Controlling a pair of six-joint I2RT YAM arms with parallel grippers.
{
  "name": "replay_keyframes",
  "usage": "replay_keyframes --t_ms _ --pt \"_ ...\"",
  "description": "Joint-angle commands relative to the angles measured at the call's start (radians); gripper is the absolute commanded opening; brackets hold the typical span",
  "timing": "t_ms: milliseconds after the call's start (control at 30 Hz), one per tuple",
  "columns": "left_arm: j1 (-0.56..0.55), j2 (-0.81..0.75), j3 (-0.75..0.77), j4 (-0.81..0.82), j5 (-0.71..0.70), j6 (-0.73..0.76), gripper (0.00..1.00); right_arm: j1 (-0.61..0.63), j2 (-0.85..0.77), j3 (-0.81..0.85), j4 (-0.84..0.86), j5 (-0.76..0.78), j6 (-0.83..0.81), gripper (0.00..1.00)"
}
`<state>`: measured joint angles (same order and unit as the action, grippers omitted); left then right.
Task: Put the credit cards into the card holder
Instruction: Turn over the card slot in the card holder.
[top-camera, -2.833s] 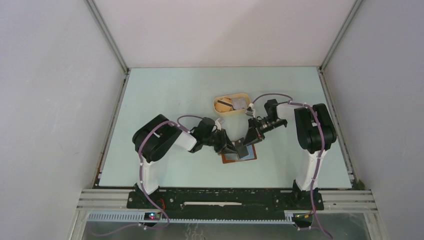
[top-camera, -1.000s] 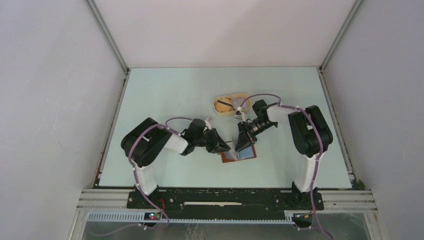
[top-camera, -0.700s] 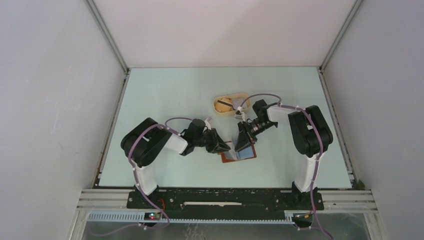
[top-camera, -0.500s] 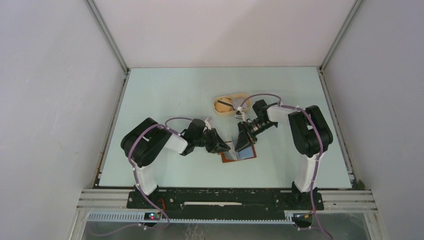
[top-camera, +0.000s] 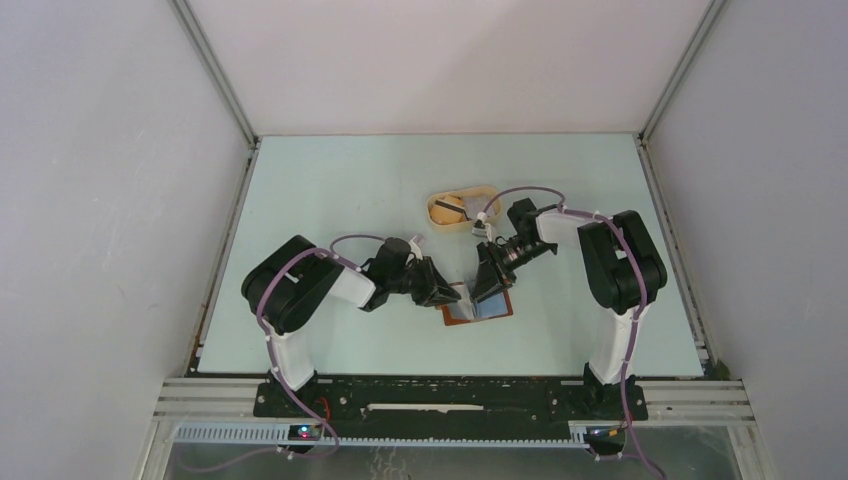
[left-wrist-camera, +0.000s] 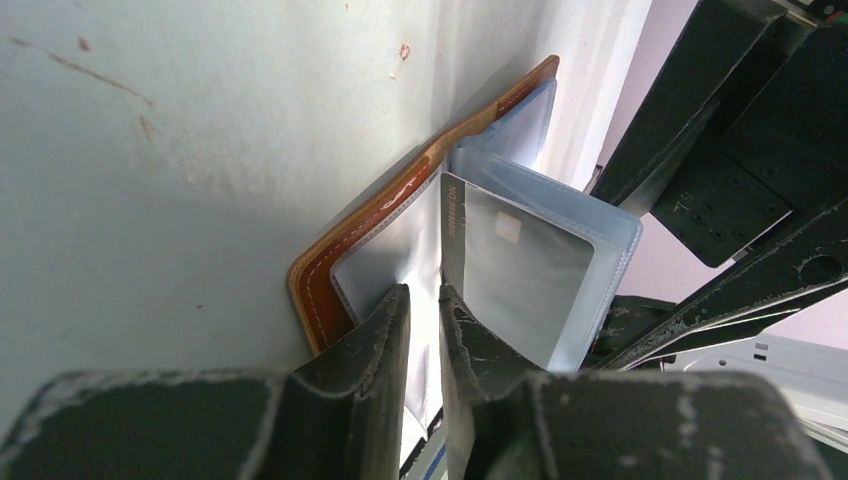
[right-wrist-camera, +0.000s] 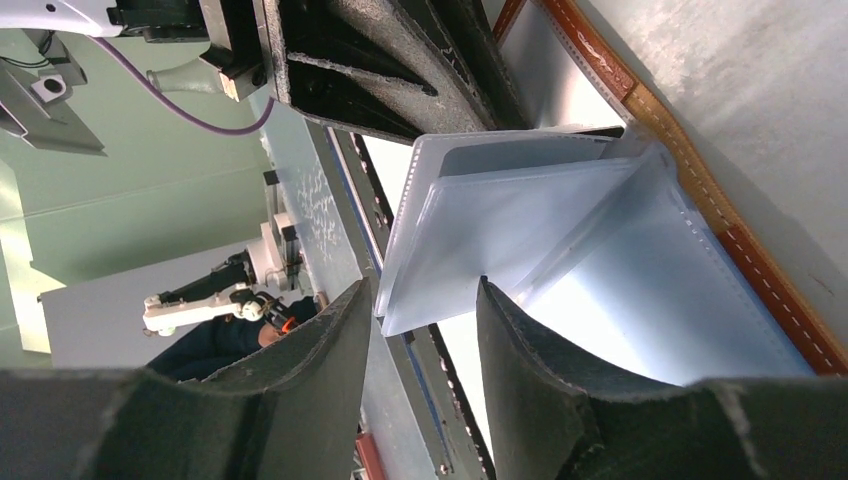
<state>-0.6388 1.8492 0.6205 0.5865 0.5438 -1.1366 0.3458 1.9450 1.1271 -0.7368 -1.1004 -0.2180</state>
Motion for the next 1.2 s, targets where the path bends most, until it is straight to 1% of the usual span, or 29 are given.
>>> replay_keyframes --t_ms 0,333,567,700,833,933,1067,1167 --pt "0.011 0.001 -0.018 -0.039 -0.036 0.018 0.23 -0.008 0.009 0.03 0.001 0.0 -0.001 0.52" --pt "0.01 0.0 -0.023 -0.021 -0.028 0.006 0.23 -0.018 0.008 0.033 0.002 0.004 0.002 0.53" --pt "0.011 0.01 -0.027 -0.002 -0.027 0.003 0.22 -0.058 0.002 0.033 -0.018 -0.025 -0.02 0.54" --pt "0.01 0.009 -0.025 -0.002 -0.027 0.004 0.22 -0.064 -0.001 0.034 -0.017 -0.006 -0.024 0.54" --pt "0.01 0.009 -0.024 -0.002 -0.025 0.003 0.22 -0.064 -0.005 0.035 -0.006 0.069 -0.015 0.54" --pt "0.011 0.009 -0.024 -0.001 -0.025 0.005 0.22 -0.066 -0.024 0.035 0.013 0.191 -0.008 0.51" --pt "0.011 0.012 -0.025 0.002 -0.023 0.005 0.22 -0.081 -0.095 0.033 0.035 0.332 -0.027 0.51" --pt "0.01 0.018 -0.02 0.004 -0.018 0.005 0.22 -0.088 -0.166 0.018 0.056 0.394 -0.046 0.51"
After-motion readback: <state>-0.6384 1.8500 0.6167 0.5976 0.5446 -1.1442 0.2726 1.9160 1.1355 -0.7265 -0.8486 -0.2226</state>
